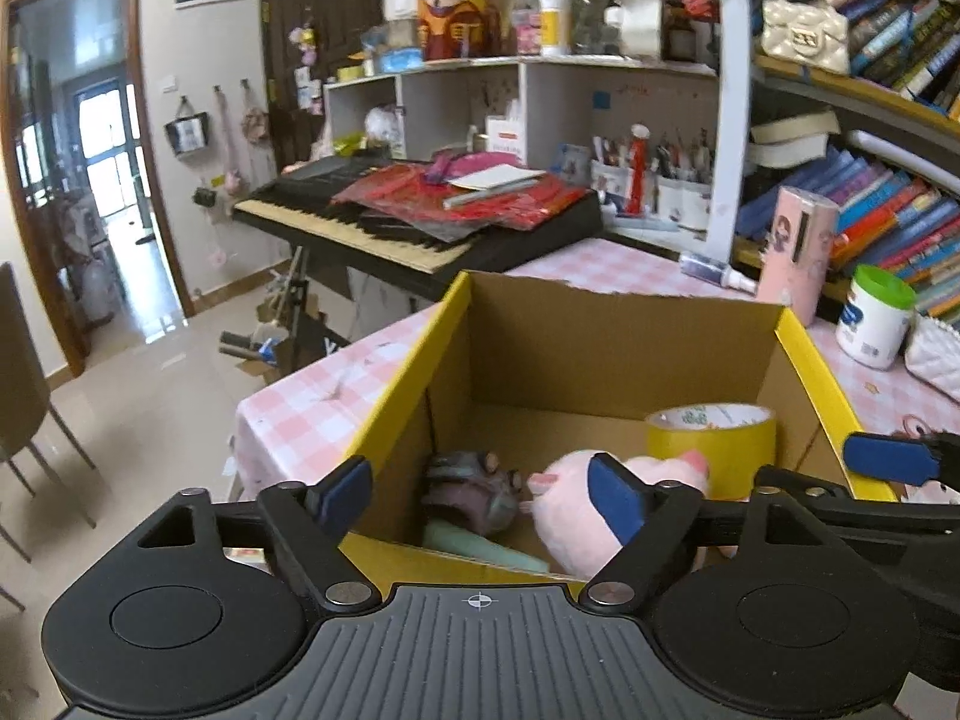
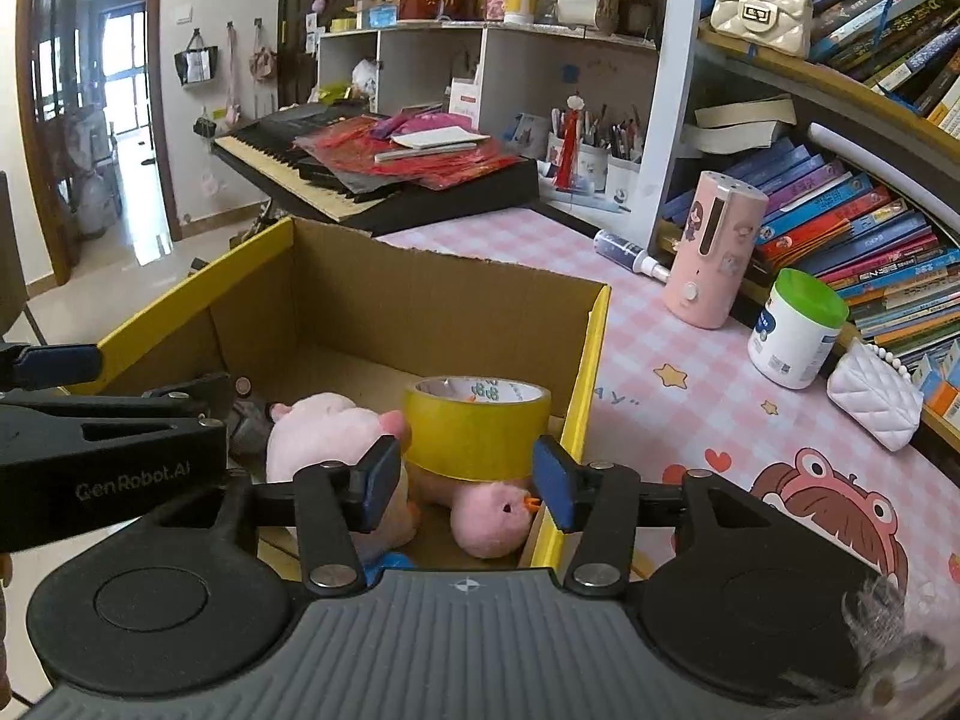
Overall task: Organize objects
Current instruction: 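Open both tools to drop the cloth and eraser into the box, then withdraw both tools from the box toward the white charger and small box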
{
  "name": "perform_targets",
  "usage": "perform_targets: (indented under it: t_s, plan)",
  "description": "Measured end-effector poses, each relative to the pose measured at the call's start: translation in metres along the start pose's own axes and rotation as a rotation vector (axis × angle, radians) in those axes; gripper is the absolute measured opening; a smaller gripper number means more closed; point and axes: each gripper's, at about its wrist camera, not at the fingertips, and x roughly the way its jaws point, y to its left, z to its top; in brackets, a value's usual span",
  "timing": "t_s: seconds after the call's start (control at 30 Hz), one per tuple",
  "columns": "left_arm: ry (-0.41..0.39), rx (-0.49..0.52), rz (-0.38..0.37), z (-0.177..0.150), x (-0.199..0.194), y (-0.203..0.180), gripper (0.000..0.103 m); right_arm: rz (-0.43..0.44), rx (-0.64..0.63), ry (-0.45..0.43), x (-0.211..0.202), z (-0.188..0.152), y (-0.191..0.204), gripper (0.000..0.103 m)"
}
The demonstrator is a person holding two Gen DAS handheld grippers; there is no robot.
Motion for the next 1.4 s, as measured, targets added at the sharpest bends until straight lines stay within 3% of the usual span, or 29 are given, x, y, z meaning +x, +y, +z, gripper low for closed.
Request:
perform_targets:
  t_s: [0.1, 0.17, 0.47, 0.93, 1.4]
  plan:
    - [-0.014, -0.023, 0.001, 0.000, -0.006, 0.005, 0.083, -0.006, 0.004, -0.026, -0.007, 0.000, 0.001, 0.056]
    - [-0.026, -0.030, 0.002, 0.001, -0.011, 0.008, 0.083, -0.027, 0.008, -0.043, -0.013, 0.000, 0.003, 0.066]
    - [-0.055, -0.035, 0.002, -0.007, -0.035, 0.017, 0.089, -0.136, 0.029, -0.113, -0.041, -0.008, 0.011, 0.082]
    - [-0.038, -0.010, -0.014, -0.036, -0.070, 0.038, 0.094, -0.261, 0.063, -0.089, -0.079, -0.040, 0.037, 0.092]
    - [-0.003, 0.054, -0.037, -0.068, -0.099, 0.064, 0.095, -0.288, 0.101, -0.034, -0.108, -0.077, 0.072, 0.095]
